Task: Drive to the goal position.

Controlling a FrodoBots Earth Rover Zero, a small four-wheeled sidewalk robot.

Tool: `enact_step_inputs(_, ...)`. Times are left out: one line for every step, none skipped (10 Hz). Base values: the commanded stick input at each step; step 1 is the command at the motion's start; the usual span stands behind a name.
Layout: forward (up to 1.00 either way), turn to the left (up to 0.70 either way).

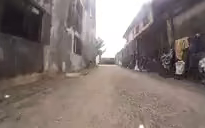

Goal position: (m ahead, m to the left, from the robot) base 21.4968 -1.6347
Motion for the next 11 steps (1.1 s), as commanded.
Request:
enact_step_inputs(1.0, 0.0)
enact_step_inputs(1.0, -0.15)
enact_step_inputs(1.0, -0.21)
enact_step_inputs(1.0, -0.02)
enact_step_inputs(1.0, 0.0)
enact_step_inputs(1.0, 0.0)
enact_step_inputs(1.0, 0.0)
enact_step_inputs(1.0, 0.0)
enact_step_inputs(1.0, 0.0)
enact_step_inputs(1.0, 0.0)
enact_step_inputs(1.0, 0.0)
